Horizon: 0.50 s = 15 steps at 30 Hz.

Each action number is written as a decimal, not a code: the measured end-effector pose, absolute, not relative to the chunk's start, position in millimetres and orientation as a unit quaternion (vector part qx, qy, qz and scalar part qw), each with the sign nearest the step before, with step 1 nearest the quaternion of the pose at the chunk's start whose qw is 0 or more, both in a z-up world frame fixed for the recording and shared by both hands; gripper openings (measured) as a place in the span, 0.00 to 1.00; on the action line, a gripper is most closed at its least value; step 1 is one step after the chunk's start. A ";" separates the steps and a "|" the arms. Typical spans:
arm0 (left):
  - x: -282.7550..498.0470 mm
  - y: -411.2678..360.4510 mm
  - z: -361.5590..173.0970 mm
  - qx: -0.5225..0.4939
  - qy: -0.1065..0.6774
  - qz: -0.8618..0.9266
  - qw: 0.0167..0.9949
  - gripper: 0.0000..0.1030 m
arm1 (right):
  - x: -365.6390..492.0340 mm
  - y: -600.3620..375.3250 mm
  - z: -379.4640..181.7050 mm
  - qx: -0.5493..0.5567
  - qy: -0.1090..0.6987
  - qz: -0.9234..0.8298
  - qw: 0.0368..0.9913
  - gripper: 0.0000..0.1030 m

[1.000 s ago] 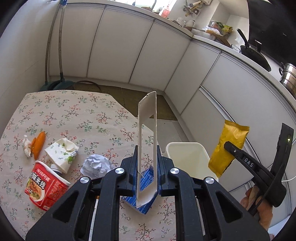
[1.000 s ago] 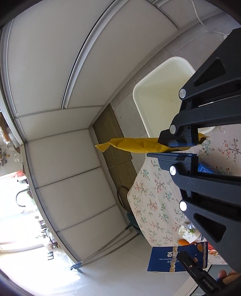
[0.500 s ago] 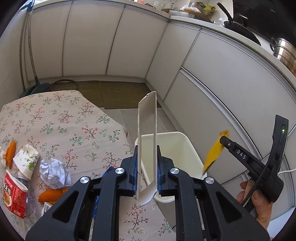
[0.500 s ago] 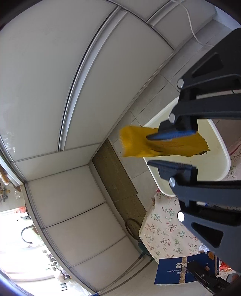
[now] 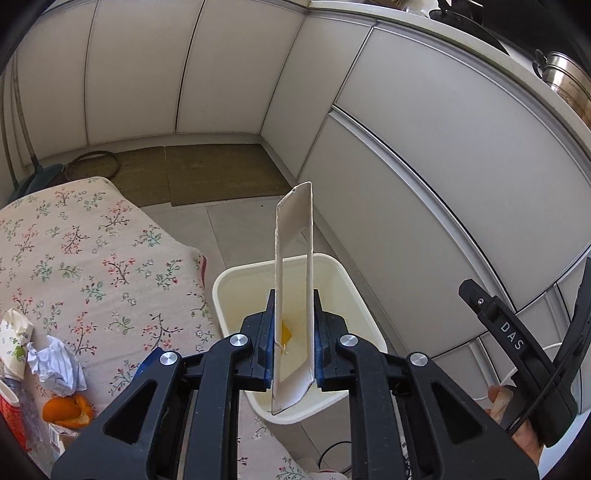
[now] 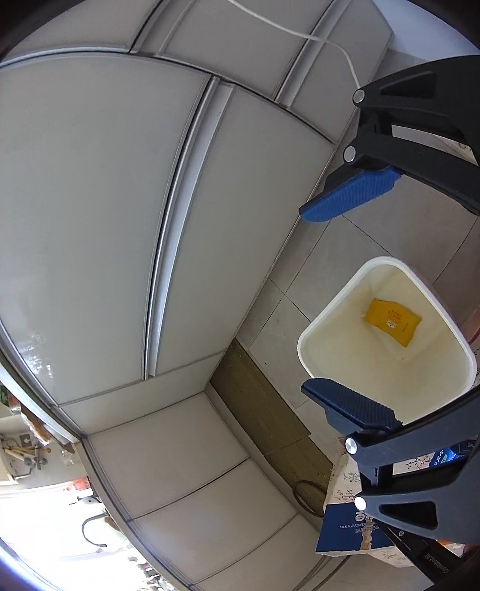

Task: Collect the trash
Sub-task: 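Move the left tool over the bin and open it to drop the box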

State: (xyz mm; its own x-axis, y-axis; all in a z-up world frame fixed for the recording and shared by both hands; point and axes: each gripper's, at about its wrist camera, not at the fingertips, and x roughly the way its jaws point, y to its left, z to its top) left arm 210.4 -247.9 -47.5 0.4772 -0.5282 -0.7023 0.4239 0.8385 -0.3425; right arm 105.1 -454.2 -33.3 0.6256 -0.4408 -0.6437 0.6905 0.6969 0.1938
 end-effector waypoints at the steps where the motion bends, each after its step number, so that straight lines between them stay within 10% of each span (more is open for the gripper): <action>1: 212.4 -252.7 -48.3 -0.059 0.432 -0.279 0.856 0.14 | 103.5 -456.9 -33.0 0.221 0.286 -0.327 0.873 0.82; 10: 230.4 -277.3 -59.0 -0.058 0.461 -0.271 0.843 0.23 | 90.9 -471.1 -35.9 0.245 0.286 -0.340 0.862 0.84; 15: 228.6 -269.9 -57.1 -0.061 0.455 -0.257 0.850 0.51 | 90.1 -469.1 -34.0 0.242 0.286 -0.335 0.865 0.87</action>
